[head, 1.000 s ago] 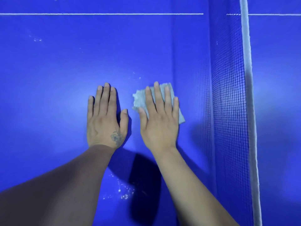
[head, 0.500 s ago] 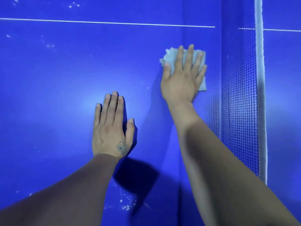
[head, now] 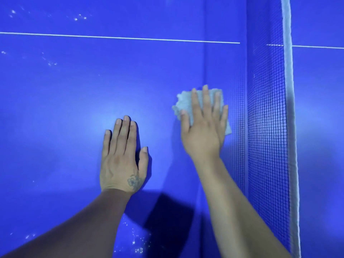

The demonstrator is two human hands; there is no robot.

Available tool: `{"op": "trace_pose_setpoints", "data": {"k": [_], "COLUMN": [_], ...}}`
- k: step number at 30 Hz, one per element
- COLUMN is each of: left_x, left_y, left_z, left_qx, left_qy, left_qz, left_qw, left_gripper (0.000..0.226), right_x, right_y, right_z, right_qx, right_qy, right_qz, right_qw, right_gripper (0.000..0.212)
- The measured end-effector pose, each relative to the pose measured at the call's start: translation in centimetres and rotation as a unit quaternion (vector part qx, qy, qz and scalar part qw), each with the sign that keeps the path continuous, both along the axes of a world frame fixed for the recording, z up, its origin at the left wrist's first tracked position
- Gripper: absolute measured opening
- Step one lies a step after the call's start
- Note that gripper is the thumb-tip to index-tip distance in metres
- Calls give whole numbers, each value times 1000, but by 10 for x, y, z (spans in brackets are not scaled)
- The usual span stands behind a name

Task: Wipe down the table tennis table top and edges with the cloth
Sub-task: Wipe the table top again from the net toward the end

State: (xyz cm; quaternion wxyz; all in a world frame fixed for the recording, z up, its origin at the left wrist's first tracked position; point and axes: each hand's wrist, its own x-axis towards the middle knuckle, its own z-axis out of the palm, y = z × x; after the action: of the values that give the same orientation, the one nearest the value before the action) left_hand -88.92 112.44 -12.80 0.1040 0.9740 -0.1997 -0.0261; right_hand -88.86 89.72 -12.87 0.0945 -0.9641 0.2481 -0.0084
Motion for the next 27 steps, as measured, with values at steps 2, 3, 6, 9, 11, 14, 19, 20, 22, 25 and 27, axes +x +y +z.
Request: {"op": "trace_pose_setpoints", "data": {"k": [2, 3, 6, 9, 11, 14, 19, 20, 22, 25, 27], "left_x": [0, 0, 1, 1, 1, 0, -1, -1, -1, -1, -1], "left_y": [0, 0, -1, -1, -1, -1, -1, -1, -1, -2, -1], "left_z": [0, 1, 2, 3, 3, 4, 3, 3, 1, 0, -1], "left_qx": [2, 4, 8, 13, 10, 3, 7, 11, 17, 17, 11], "left_qy": [2, 5, 14, 21, 25, 22, 4, 1, 0, 4, 2], "left_qz": [0, 0, 2, 2, 3, 5, 0, 0, 1, 4, 3], "left_qw": [1000, 1000, 1000, 1000, 1000, 1000, 1000, 1000, 1000, 1000, 1000], "left_gripper": [71, 71, 72, 72, 73, 73, 73, 73, 74, 75, 74], "right_x": [23, 38, 88, 133, 155, 173, 157, 145, 118, 85, 72], "right_y": [-29, -42, -70, -73, -64, -35, 41, 52, 69, 82, 75], "right_z": [-2, -2, 0, 6, 9, 9, 12, 12, 12, 20, 29], "right_qx": [1, -1, -3, 18, 21, 6, 5, 8, 20, 108, 172], "right_qy": [-1, -4, 3, 11, 15, 22, 13, 8, 0, -37, -95], "right_qz": [-37, -51, -74, -51, -24, 27, 143, 150, 148, 158, 154], "right_qw": [999, 999, 997, 998, 999, 999, 990, 989, 989, 981, 968], "right_gripper": [65, 66, 66, 64, 63, 63, 62, 63, 66, 70, 62]}}
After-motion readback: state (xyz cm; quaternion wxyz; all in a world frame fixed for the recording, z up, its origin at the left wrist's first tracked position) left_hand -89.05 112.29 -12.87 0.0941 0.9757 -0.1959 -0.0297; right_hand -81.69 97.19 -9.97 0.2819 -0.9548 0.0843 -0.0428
